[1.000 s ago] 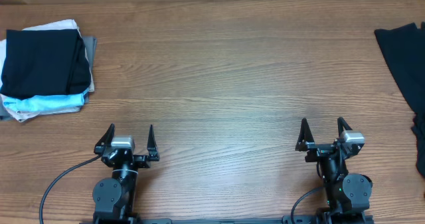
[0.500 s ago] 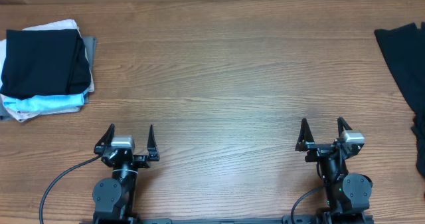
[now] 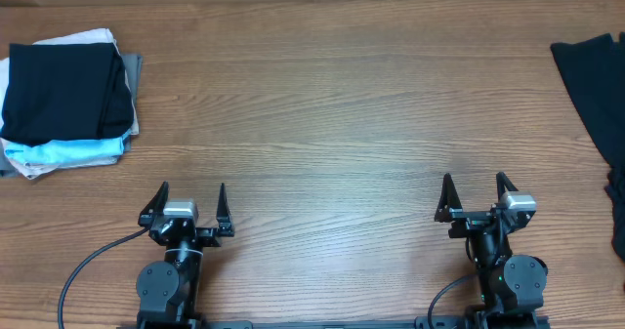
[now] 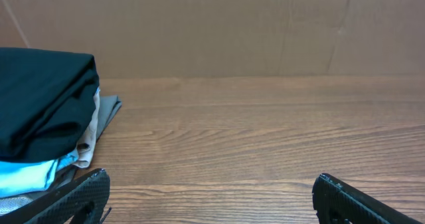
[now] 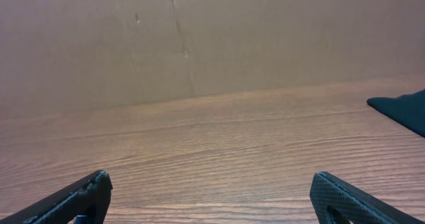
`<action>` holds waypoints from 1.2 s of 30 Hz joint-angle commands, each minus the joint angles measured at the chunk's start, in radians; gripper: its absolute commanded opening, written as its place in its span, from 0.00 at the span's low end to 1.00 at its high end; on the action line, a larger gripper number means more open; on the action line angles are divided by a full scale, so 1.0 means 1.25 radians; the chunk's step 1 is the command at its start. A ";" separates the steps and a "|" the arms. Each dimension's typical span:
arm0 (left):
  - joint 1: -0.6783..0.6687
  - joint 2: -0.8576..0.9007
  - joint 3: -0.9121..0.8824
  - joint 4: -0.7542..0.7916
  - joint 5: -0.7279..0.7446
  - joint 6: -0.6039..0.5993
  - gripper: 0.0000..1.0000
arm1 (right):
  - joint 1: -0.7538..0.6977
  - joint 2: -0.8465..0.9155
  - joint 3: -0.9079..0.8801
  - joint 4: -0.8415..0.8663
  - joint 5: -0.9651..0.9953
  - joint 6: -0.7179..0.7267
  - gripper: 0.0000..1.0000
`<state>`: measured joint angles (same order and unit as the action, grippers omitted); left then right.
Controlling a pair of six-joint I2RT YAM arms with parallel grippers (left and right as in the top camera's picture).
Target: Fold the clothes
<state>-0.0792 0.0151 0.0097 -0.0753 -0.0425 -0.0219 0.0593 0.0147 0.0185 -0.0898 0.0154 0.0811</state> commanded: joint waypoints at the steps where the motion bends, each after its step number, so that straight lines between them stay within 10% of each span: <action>1: -0.005 -0.008 -0.004 0.003 -0.010 0.015 1.00 | -0.004 -0.009 -0.008 0.005 0.005 -0.002 1.00; 36: -0.006 -0.008 -0.004 0.003 -0.010 0.015 1.00 | -0.004 -0.009 -0.008 0.007 0.020 -0.003 1.00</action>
<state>-0.0792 0.0151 0.0097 -0.0753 -0.0425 -0.0219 0.0593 0.0147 0.0185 -0.0895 0.0193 0.0811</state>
